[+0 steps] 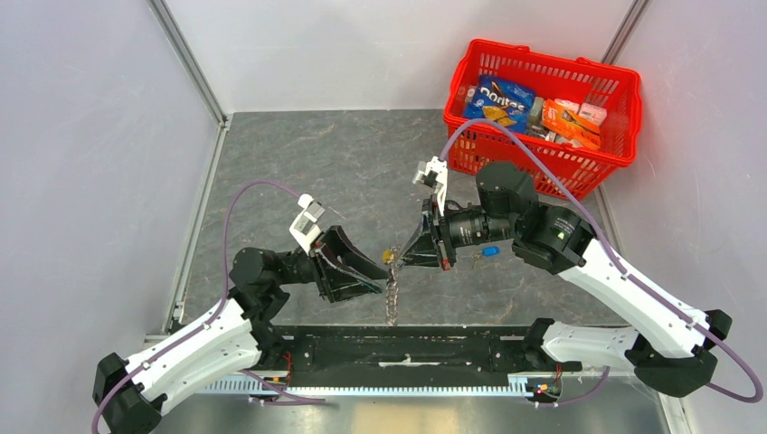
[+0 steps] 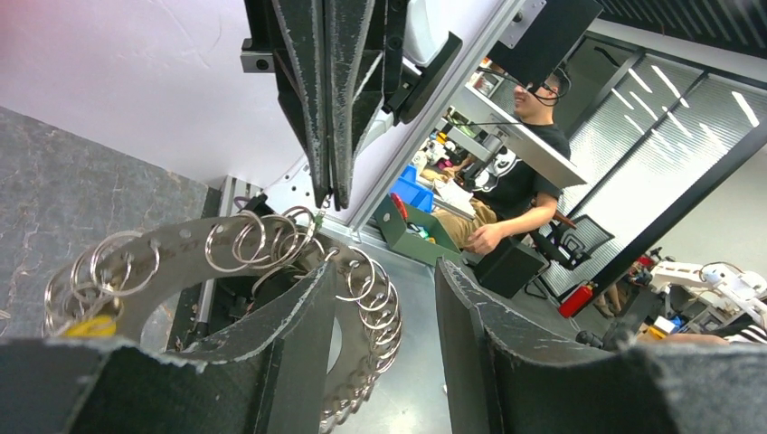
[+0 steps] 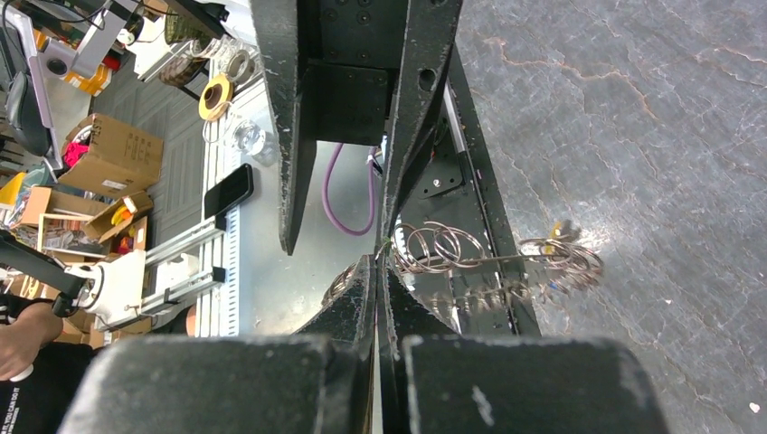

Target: Put the keys on the keyring

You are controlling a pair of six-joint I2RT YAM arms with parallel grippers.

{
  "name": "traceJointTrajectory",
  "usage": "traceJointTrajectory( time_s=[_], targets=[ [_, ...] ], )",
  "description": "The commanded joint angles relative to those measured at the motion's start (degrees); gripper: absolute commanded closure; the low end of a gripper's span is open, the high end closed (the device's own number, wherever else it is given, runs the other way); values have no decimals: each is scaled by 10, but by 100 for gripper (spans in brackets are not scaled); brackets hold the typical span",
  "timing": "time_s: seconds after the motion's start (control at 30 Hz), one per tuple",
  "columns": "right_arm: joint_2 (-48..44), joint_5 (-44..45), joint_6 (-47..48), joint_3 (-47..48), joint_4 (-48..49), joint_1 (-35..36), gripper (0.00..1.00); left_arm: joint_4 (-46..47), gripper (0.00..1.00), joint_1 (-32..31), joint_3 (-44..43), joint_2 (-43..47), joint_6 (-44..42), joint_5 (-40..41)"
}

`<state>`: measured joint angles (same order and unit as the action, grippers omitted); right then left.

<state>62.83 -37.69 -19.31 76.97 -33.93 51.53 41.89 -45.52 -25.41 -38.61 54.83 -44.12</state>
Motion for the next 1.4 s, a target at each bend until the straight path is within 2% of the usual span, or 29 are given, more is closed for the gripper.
traceJointTrajectory(
  time_s=[0.0,0.3,1.37],
  targets=[
    [-13,-25,-3,28,35,0,100,14,49,-3,-4,-5,7,-3],
    [-16,-33,-5,20,38,0,100,-18,49,-3,-19,-7,-17,22],
    [-21,-50,17,-19,32,1,100,10,49,-3,-48,-29,-10,20]
  ],
)
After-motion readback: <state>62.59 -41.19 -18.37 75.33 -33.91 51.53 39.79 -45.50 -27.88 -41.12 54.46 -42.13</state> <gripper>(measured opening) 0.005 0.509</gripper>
